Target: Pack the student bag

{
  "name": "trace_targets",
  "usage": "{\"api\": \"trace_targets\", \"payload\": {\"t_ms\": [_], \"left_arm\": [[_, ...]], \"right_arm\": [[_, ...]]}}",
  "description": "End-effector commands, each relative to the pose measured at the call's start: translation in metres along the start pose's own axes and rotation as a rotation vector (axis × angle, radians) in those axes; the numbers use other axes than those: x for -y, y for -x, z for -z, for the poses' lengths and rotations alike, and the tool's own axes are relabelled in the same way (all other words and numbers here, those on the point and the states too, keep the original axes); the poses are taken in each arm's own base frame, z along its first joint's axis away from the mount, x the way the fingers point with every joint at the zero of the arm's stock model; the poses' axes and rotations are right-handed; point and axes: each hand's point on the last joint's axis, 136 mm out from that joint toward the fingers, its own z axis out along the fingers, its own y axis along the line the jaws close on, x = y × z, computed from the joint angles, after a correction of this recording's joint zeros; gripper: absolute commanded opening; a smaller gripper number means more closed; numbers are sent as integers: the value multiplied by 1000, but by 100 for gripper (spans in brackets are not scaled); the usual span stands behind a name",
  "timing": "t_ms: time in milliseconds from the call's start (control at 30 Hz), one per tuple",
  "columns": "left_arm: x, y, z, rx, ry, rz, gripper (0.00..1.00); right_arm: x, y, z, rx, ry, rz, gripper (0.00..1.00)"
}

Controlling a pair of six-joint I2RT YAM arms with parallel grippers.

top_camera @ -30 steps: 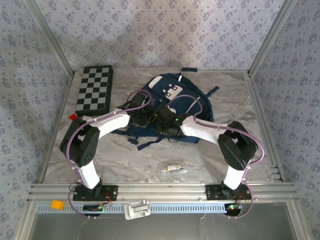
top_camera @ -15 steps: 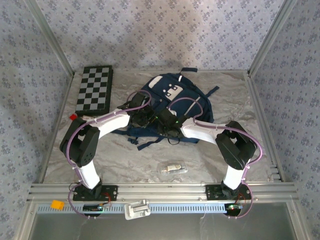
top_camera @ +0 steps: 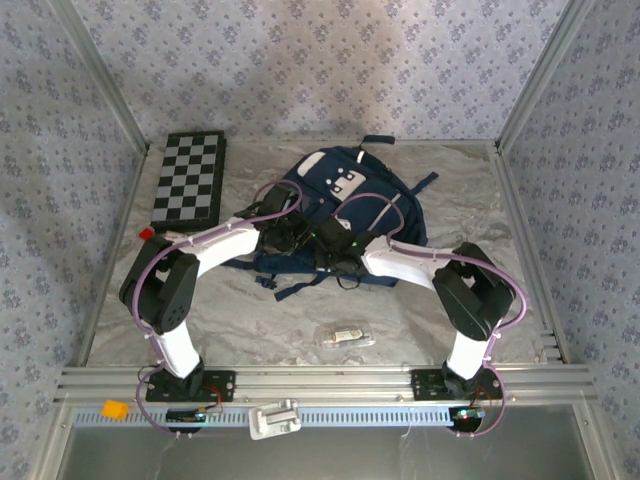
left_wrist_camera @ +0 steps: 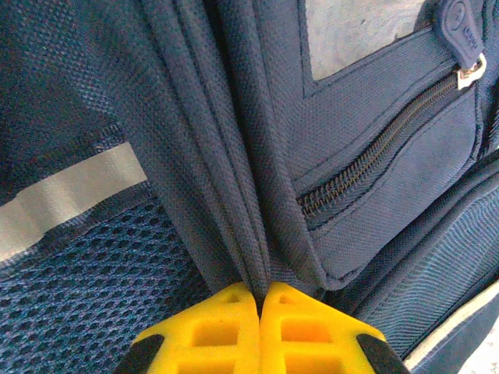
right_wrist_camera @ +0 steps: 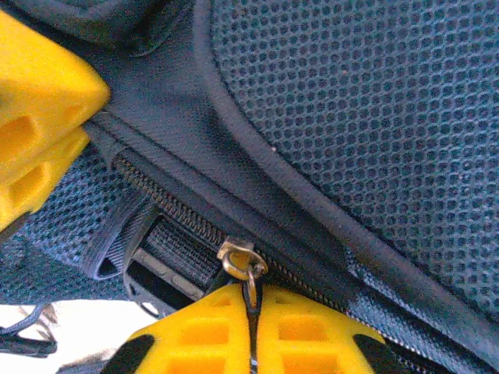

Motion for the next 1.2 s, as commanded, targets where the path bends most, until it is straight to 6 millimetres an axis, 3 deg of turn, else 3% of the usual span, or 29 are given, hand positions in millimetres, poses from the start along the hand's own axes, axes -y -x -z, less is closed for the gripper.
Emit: {"api": "trace_targets", "payload": {"t_ms": [0,67,300,400,533,767,933,1033,1167], "left_arm": [[19,9,22,33,-40,-18,0],[18,13,23,41,-35,-19,0],[12,28,24,53,-20,-14,0],[12,29,23,52,-21,-13,0],[14,26,22,47,-28,-13,0],[16,23,22,42,-26,-23,0],[16,21,19,35,-23,-22,0],[16,21,19,33,-27,-21,0],[14,29,26,75,3,-65,0]], "right_arm": [[12,0,17,23,-59,55,4],[21,-4,23,15,-94,63,0],[53,-29,44,-39,-179,82,0],[57,-39,43,-74,-184,91,0],[46,-32,34,-70,-161,105,1],[33,-14,15,-37,-128,106,12],[33,-9,5,-25,-146,103,16],[34,-9,1,-28,-152,105,13],[40,-2,13,21,-185,122,4]]}}
